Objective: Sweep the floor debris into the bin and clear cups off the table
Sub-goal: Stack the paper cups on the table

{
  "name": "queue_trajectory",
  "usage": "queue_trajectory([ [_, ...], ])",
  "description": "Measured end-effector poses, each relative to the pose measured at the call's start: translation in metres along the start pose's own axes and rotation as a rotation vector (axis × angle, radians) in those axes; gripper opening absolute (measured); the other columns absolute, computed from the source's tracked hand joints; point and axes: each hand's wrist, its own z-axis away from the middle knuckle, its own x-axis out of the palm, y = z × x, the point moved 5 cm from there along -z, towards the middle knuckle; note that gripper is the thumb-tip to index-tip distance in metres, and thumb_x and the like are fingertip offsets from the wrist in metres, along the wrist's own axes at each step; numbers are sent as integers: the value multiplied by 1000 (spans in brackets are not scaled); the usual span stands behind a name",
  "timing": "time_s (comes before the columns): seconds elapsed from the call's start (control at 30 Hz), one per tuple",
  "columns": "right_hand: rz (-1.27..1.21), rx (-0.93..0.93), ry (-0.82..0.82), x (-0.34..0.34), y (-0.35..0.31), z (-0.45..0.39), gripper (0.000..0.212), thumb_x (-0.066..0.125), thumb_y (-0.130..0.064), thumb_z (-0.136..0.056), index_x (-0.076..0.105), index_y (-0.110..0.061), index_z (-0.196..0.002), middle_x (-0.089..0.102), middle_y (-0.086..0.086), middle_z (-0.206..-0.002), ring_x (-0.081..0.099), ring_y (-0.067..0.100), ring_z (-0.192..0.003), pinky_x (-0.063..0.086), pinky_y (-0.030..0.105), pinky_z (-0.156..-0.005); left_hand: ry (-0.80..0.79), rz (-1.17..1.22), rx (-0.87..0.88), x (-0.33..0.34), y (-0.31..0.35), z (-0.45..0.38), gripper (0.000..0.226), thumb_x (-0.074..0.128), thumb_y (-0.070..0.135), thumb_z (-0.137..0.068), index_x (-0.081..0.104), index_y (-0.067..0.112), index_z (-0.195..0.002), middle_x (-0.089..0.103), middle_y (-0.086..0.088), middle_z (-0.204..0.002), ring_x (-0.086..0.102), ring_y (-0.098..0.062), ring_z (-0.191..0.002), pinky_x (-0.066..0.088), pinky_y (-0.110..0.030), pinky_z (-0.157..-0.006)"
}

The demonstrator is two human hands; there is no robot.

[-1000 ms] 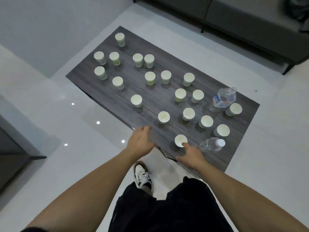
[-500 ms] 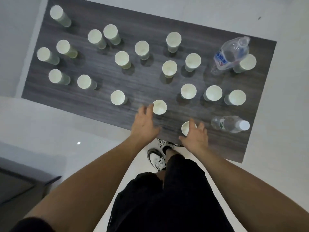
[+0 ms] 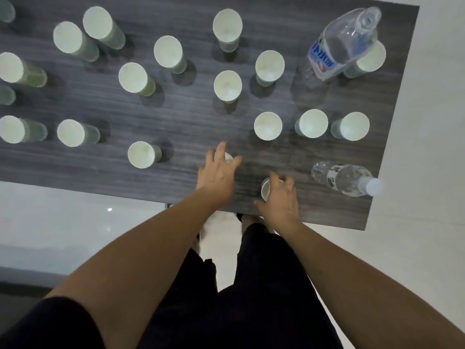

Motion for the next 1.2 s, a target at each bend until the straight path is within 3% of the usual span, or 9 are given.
queue_trajectory([
  [0.07, 16, -18, -24, 1, -2, -3, 60, 77, -25, -76, 49, -21, -128, 42, 13, -128, 47, 37, -116, 45, 39, -95, 11, 32, 13, 1, -8, -1, 54, 67, 5, -80, 52, 25, -129, 27, -8, -145, 30, -33, -128, 51, -45, -83],
  [0.17, 8, -8, -35, -2, -10, -1, 56, 74, -21, -73, 52, -20, -124, 47, 14, -122, 50, 38, -111, 45, 38, -92, 34, 99, 17, -8, -23, 8, 50, 71, 12, -78, 56, 22, -125, 37, -9, -136, 34, -31, -122, 53, -46, -85],
  [0.5, -79, -93, 36, -16, -118, 38, 60, 69, -19, -69, 51, -23, -127, 47, 10, -121, 53, 36, -109, 46, 36, -89, 337, 190, -30, -105, -95, 65, 49, 67, 19, -69, 57, 22, -117, 46, -8, -127, 40, -32, -109, 40, -35, -77],
  [0.8, -108, -310, 55, -1, -235, 62, 65, 71, -18, -71, 51, -26, -132, 49, 6, -126, 52, 30, -113, 43, 33, -89, 385, 216, -225, -133, -201, 110, 49, 64, 21, -69, 56, 25, -117, 45, -7, -130, 38, -34, -114, 47, -41, -85],
  [1.03, -49, -379, 26, 34, -301, 58, 62, 68, -15, -71, 53, -24, -131, 51, 7, -125, 54, 32, -109, 42, 32, -83, 455, 327, -329, -142, -278, 119, 54, 64, 16, -67, 58, 22, -121, 46, -10, -130, 39, -35, -111, 43, -39, -86],
  [1.2, 34, -362, 37, 54, -321, 47, 67, 72, -16, -75, 50, -21, -138, 51, 11, -129, 53, 34, -115, 45, 38, -94, 451, 319, -319, -148, -312, 110, 51, 62, 14, -69, 57, 19, -119, 47, -11, -131, 39, -37, -112, 43, -40, -89],
])
